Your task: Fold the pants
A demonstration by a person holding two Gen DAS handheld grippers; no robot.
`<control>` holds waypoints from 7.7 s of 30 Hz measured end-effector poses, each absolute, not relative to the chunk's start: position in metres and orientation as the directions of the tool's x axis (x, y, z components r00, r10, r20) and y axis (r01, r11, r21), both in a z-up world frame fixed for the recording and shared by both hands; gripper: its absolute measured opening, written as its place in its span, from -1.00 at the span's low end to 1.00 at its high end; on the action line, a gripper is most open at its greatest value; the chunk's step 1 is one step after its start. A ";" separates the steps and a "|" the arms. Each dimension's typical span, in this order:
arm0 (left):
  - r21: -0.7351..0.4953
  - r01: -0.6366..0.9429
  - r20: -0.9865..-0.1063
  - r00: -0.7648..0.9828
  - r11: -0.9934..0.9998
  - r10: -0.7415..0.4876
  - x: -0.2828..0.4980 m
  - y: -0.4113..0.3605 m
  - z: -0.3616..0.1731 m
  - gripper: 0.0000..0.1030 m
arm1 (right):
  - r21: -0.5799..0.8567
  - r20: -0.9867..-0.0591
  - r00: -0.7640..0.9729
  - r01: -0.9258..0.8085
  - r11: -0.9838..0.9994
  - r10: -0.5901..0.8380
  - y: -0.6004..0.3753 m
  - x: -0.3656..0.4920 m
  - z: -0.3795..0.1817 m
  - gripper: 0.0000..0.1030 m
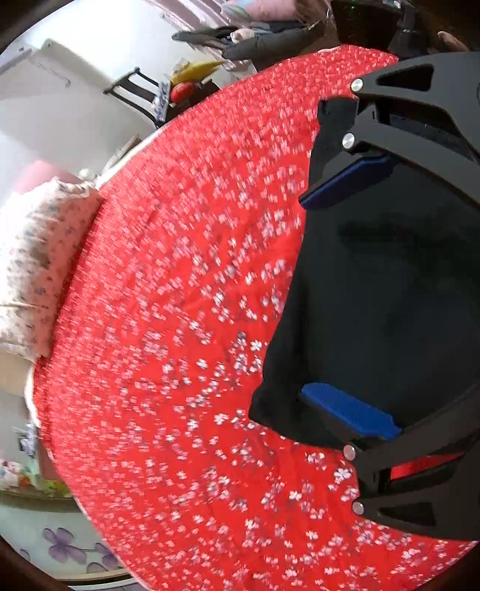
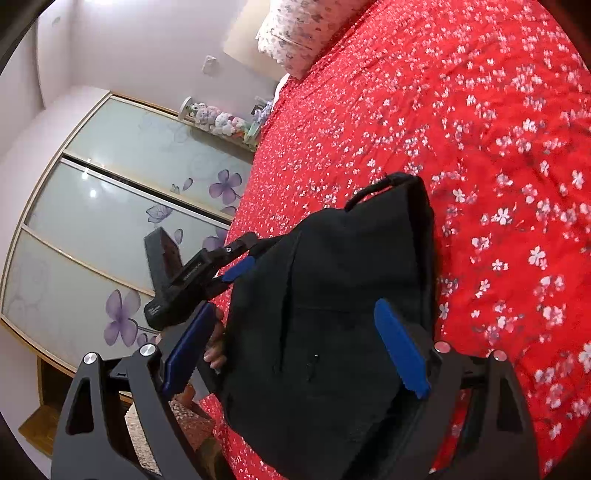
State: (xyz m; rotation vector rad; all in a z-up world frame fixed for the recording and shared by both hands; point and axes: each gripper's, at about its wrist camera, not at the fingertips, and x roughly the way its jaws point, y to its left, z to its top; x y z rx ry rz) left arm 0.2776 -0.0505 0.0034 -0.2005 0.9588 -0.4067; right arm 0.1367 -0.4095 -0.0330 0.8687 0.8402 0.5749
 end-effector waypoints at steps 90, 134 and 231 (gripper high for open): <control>-0.166 0.412 -0.740 0.549 0.896 -0.389 0.108 -0.033 -0.017 0.97 | 0.802 -0.487 0.487 -0.078 0.592 0.724 -0.405 0.128 -0.057 -0.15; -0.666 0.116 -0.690 0.279 0.736 -0.668 0.224 0.054 -0.038 0.69 | 0.762 -0.499 0.536 -0.103 0.639 0.681 -0.389 0.128 -0.049 -0.29; -0.091 0.334 -0.794 0.545 0.938 -0.271 0.205 -0.144 -0.022 0.76 | 0.379 -0.662 0.714 0.056 0.924 0.229 -0.419 0.092 -0.033 0.26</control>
